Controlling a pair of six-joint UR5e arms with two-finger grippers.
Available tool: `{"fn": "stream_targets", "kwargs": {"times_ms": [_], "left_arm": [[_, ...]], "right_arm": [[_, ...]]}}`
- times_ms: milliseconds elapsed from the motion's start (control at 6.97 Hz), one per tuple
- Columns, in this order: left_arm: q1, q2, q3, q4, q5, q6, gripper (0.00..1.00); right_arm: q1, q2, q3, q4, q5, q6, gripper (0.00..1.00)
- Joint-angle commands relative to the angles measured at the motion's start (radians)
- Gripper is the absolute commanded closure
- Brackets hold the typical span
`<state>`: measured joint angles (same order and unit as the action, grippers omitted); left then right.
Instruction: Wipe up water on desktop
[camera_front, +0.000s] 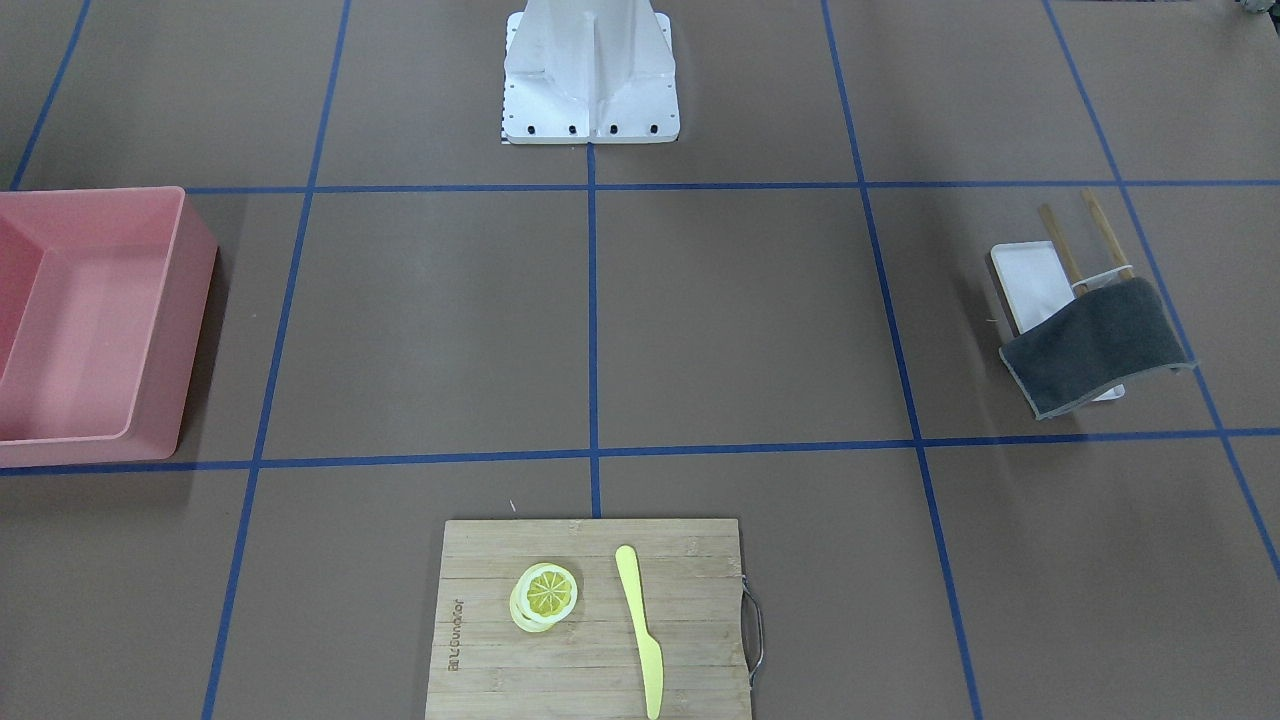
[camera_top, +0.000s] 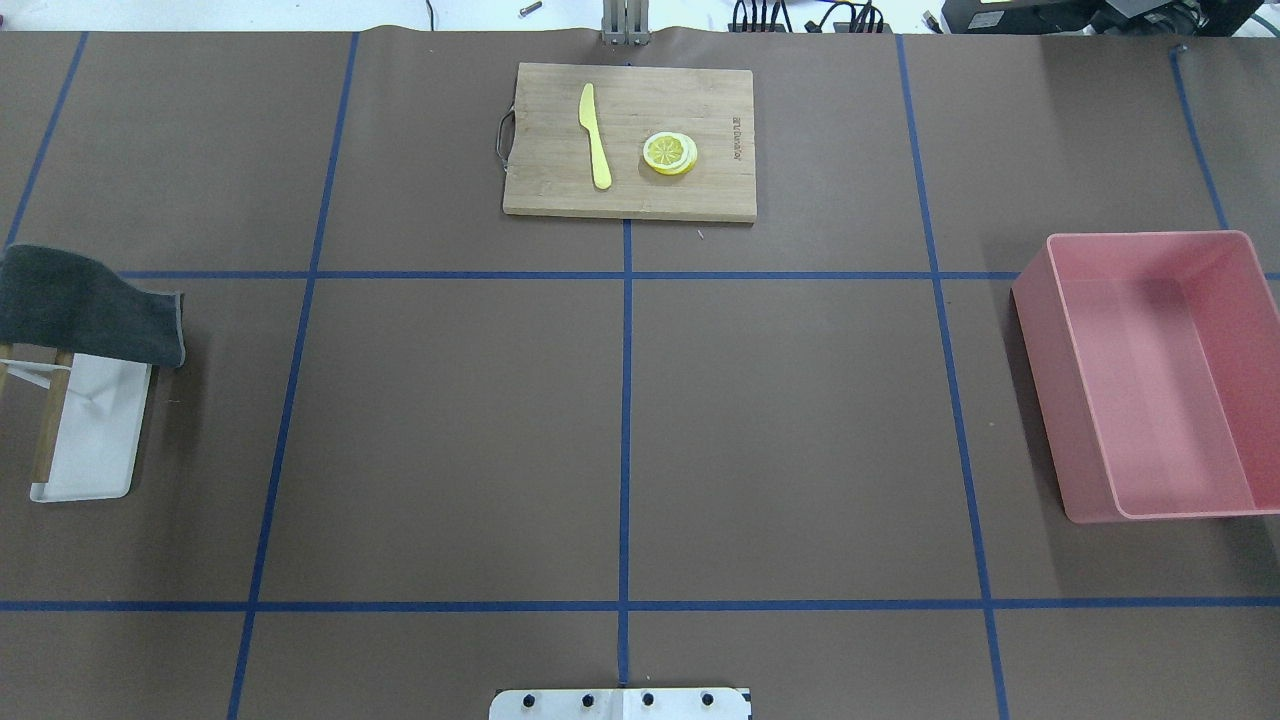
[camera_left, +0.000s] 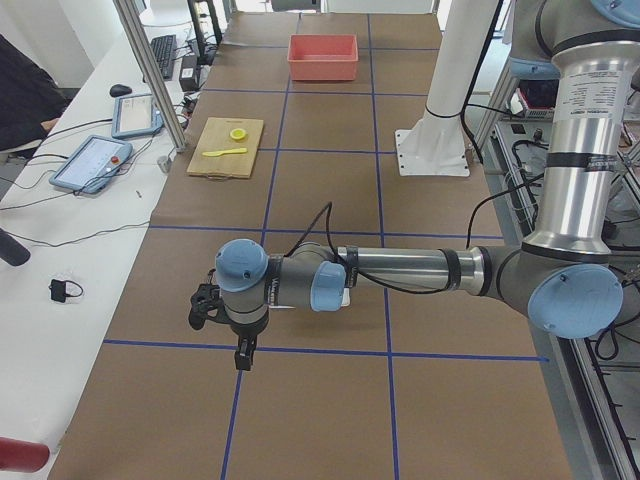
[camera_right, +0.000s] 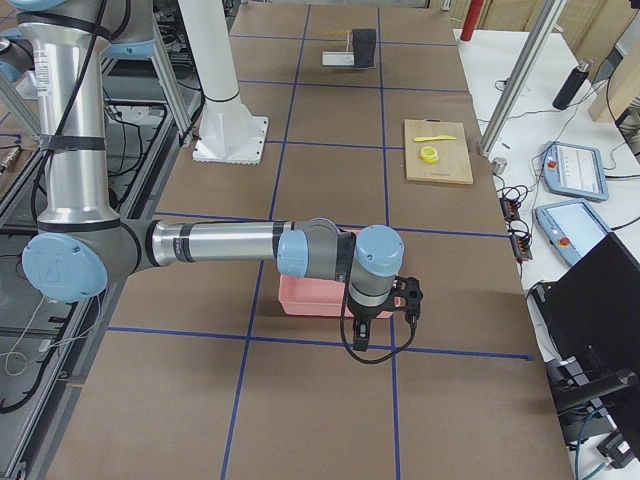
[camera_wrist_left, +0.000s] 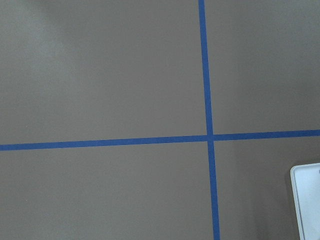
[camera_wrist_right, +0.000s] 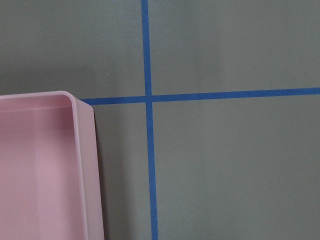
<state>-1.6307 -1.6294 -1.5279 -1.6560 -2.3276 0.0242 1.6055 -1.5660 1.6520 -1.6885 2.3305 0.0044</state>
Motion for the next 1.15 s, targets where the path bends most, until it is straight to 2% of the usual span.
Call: {"fn": "stream_targets", "kwargs": {"times_ms": [0, 1004], "left_arm": [[-0.002, 0.0, -0.003, -0.001, 0.002, 0.0, 0.01], [-0.009, -0.003, -0.011, -0.002, 0.016, 0.0, 0.01]], "right_arm": [[-0.001, 0.026, 0.0, 0.003, 0.0, 0.0, 0.0], [-0.001, 0.0, -0.009, -0.003, -0.011, 0.002, 0.0]]}}
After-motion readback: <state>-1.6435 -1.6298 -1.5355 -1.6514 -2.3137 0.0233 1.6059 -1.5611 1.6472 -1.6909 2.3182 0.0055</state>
